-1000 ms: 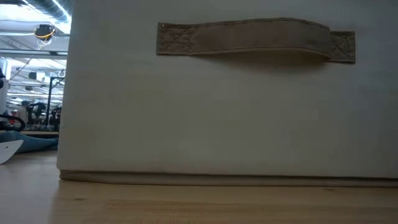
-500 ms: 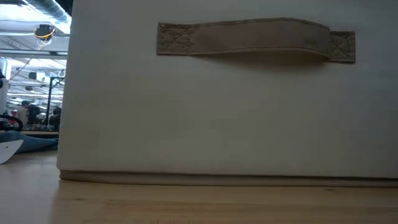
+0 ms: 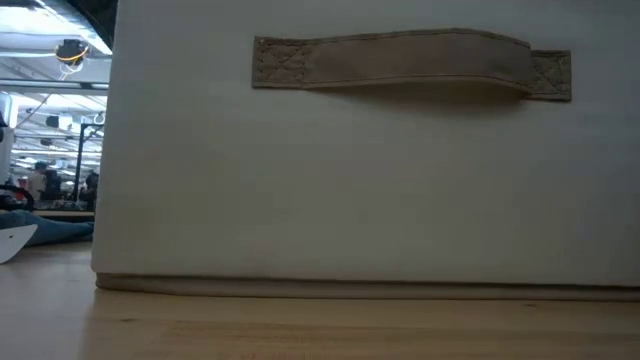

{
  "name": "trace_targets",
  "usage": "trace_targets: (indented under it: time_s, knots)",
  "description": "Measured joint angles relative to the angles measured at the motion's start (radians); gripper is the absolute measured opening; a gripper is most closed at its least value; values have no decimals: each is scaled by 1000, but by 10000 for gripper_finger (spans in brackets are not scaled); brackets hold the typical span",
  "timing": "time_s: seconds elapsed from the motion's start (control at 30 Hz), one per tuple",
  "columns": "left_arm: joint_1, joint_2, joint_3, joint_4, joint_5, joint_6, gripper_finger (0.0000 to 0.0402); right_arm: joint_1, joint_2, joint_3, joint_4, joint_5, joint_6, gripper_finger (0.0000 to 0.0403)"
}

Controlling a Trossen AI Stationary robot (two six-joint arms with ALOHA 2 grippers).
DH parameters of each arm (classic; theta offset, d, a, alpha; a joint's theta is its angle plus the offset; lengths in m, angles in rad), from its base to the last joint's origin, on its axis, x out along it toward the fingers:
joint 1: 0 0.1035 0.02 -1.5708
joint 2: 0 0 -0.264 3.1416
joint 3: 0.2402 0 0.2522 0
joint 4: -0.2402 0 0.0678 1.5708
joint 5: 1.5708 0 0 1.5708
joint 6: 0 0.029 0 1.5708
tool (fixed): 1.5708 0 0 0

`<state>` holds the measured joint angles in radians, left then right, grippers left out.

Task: Sort clothes
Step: Put the gray sock into the top laundry organizer

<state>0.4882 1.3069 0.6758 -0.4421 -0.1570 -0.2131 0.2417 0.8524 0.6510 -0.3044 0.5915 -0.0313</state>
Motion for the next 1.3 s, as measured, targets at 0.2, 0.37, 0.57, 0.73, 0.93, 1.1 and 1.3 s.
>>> trace_targets:
  time_s: [0.2,0.37,0.57,0.73,0.93,1.1,1.3]
  knots:
    - [-1,68,0,39,50,2,186,0,0,0,0,0,0,7]
    - [-5,101,0,52,50,20,181,0,0,0,-2,0,0,7]
    - [-12,102,0,72,50,44,106,0,0,0,-3,0,0,7]
    - [-20,102,0,73,31,91,19,0,0,0,-3,0,0,7]
    - [-53,96,0,76,-118,89,11,0,0,0,-4,0,0,7]
    - [-94,49,0,76,-216,84,4,0,0,0,-4,0,0,7]
    - [-116,-104,0,79,-334,83,2,0,0,0,-4,0,0,7]
